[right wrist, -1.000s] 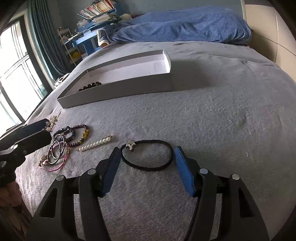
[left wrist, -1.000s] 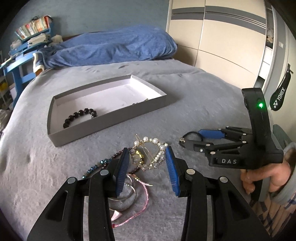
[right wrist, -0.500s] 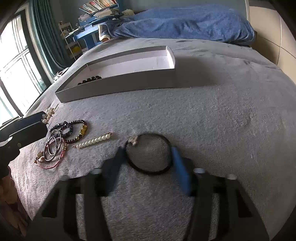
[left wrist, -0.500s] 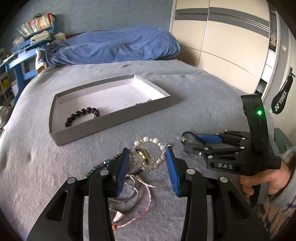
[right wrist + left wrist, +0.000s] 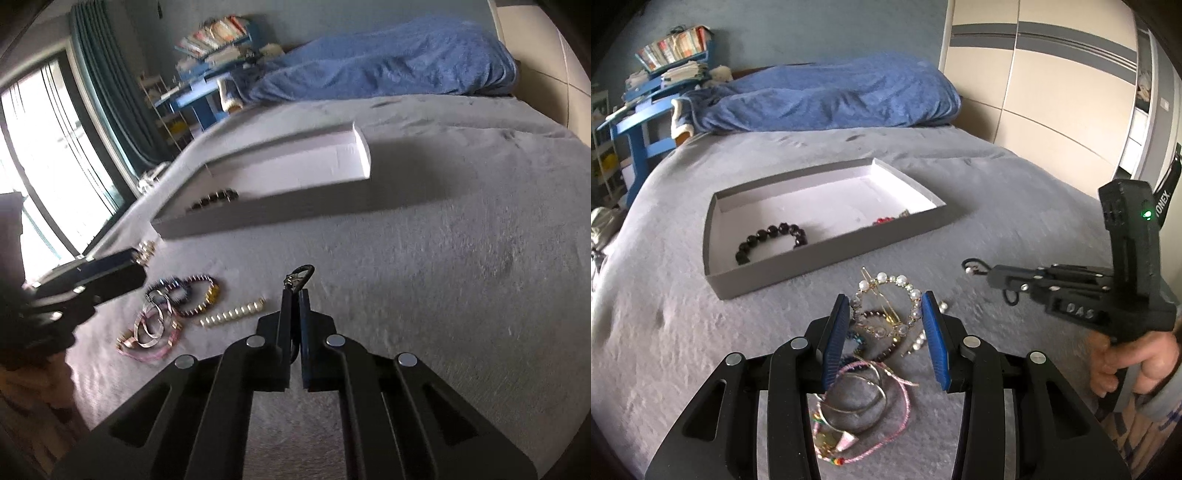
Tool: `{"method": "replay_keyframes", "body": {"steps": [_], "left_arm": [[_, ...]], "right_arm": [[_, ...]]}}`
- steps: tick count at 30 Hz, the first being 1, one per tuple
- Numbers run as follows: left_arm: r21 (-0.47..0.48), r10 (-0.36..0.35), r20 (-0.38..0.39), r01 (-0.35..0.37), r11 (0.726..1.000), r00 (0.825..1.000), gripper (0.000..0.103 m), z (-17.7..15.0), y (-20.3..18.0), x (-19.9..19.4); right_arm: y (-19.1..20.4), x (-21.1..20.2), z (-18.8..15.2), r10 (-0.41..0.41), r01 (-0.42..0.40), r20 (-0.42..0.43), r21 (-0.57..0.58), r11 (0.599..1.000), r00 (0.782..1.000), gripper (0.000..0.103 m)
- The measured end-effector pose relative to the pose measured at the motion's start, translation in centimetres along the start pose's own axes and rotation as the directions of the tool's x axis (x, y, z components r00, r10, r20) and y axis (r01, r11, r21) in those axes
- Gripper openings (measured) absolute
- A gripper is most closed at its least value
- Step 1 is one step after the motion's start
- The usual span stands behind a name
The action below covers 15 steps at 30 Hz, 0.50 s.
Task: Organize jewelry
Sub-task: 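Close the left gripper on the pearl ring clip while the right grasps the black hair tie, then carry the pearl clip with the left gripper into the tray while the right drops the hair tie there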
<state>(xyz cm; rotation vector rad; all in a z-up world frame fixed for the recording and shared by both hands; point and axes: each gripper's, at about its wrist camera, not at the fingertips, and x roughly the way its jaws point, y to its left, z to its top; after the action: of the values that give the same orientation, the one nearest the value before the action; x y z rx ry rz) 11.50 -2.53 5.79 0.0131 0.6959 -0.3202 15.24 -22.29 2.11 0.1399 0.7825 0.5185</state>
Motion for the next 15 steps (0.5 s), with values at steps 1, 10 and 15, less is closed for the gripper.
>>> {"method": "replay_keyframes", "body": {"steps": [1,10,15], "left_arm": [[0.000,0.002,0.002,-0.002,1.000,1.000,0.042,0.2,0.1,0.0],[-0.020,0.029,0.035,-0.029,0.999,0.999,0.042,2.4,2.4,0.0],[-0.018,0.034,0.032,-0.033,0.999,0.999,0.042,2.9,2.9,0.5]], "right_arm": [[0.0,-0.2,0.3,0.005,-0.005,0.009,0.005,1.000,1.000,0.004],[0.3,-0.7,3.0,0.013,-0.012,0.052,-0.009,1.000,0.999,0.004],[0.5,0.1,4.4,0.017,-0.016,0.055,-0.020,1.000,0.998,0.004]]}}
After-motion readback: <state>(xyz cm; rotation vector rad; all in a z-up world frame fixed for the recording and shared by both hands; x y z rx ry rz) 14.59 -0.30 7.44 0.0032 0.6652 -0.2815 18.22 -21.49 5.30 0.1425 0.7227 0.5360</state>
